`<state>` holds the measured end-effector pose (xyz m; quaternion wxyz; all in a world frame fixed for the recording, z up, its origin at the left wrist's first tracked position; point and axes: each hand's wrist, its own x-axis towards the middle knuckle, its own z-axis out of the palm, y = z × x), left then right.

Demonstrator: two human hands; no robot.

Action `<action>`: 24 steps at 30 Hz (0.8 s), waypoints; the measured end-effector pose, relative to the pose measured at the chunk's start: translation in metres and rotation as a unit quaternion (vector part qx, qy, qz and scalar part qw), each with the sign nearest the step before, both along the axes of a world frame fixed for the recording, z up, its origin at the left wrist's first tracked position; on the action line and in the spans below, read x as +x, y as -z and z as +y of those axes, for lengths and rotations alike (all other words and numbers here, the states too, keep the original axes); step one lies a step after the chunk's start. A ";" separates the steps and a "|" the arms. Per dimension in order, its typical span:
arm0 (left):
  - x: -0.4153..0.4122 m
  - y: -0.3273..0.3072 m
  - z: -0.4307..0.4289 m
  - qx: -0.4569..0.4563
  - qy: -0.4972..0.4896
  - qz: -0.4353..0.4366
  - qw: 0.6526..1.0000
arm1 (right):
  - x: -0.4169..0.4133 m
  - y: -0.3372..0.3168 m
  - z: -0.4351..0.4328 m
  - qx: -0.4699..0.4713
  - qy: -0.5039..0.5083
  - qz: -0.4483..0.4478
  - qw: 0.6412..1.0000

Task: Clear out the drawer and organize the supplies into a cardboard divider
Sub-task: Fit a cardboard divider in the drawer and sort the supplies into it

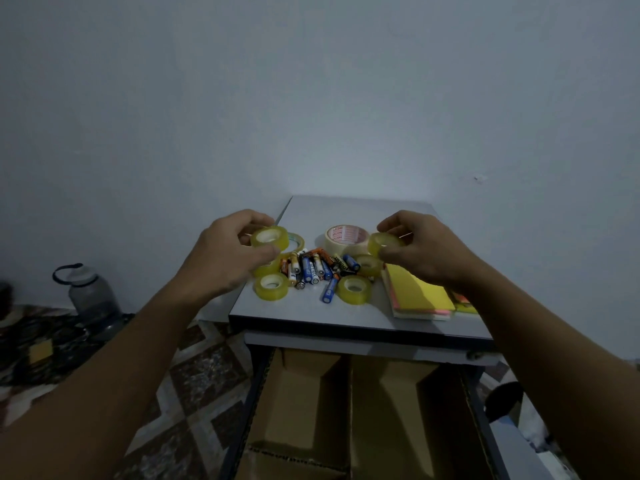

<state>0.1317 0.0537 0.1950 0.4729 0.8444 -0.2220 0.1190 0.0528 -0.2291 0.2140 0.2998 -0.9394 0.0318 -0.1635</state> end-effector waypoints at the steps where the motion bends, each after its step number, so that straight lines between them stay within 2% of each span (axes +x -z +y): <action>1: -0.009 -0.001 -0.001 -0.003 0.007 0.000 1.000 | -0.010 -0.001 0.001 0.004 0.002 -0.006 1.000; 12: -0.107 0.032 -0.032 -0.004 0.092 0.055 0.994 | -0.122 0.028 -0.010 0.020 0.032 -0.016 0.999; 18: -0.140 0.083 -0.070 0.052 0.186 0.153 0.969 | -0.158 0.054 -0.026 0.049 0.049 -0.001 0.998; 21: -0.146 0.113 -0.095 0.072 0.188 0.190 0.961 | -0.163 0.059 -0.033 0.053 0.054 -0.001 0.997; 24: -0.141 0.134 -0.119 0.113 0.186 0.185 0.958 | -0.161 0.062 -0.038 0.054 0.055 0.000 0.997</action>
